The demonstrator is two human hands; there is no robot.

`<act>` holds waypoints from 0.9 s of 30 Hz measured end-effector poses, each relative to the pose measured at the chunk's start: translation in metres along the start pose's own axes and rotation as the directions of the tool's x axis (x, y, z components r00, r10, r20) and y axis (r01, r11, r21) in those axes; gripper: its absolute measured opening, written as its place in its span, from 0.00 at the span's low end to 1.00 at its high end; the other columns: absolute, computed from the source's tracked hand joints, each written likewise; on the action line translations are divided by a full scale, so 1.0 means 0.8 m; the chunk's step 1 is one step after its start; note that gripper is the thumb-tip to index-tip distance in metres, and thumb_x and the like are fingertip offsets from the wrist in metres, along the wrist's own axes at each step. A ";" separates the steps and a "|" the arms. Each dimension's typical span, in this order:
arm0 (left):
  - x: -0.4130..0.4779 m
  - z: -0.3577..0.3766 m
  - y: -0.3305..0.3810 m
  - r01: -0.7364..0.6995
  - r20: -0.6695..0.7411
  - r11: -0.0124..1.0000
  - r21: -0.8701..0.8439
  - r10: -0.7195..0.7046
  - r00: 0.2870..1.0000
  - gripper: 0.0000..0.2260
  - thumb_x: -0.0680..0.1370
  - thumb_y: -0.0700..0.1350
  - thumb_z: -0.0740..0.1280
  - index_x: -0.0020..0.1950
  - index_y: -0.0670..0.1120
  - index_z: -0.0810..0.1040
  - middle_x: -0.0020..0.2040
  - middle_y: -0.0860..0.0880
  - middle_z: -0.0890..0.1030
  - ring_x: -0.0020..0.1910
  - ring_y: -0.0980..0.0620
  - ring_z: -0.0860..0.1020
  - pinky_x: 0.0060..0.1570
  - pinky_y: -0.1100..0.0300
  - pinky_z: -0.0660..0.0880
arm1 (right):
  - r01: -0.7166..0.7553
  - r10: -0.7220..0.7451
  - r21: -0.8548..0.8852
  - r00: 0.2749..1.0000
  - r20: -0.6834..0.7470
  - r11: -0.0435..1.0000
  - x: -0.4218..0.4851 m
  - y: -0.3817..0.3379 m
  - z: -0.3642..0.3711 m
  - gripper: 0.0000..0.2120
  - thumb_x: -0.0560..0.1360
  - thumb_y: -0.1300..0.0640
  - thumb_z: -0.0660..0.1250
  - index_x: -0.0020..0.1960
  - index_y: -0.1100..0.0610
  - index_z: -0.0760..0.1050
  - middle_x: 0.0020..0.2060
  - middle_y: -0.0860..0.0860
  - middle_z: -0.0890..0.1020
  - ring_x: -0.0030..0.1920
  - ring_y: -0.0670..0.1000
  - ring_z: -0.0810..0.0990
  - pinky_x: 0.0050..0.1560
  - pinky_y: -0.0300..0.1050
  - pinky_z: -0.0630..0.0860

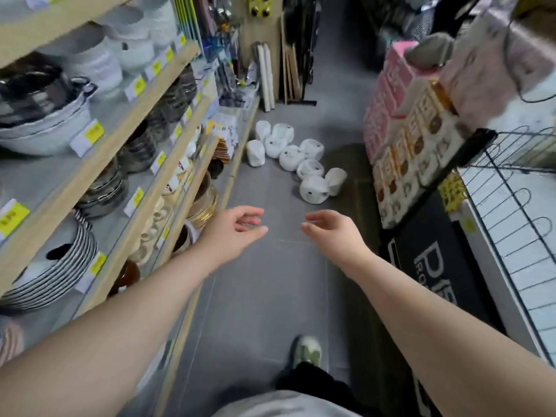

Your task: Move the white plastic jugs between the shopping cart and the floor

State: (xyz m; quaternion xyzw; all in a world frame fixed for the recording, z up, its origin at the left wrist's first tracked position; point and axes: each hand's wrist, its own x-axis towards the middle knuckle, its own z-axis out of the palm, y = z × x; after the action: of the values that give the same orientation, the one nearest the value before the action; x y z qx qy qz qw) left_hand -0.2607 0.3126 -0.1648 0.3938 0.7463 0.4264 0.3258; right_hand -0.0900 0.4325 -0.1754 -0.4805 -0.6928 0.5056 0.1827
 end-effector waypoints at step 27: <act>0.760 0.110 0.004 0.111 0.234 0.992 0.061 -0.122 0.965 0.12 0.74 0.46 0.73 0.47 0.63 0.75 0.45 0.61 0.80 0.50 0.49 0.79 0.51 0.55 0.76 | -0.342 0.337 -0.024 0.934 -0.114 0.939 0.696 0.024 -0.124 0.16 0.76 0.51 0.68 0.62 0.53 0.76 0.48 0.47 0.80 0.42 0.42 0.78 0.41 0.36 0.76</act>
State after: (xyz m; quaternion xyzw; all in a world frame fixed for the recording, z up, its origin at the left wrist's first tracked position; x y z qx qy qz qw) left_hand -0.4777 0.8731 -0.2910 0.4049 0.7337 0.3387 0.4279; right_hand -0.2700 0.9588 -0.2798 -0.6235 -0.5993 0.4877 0.1194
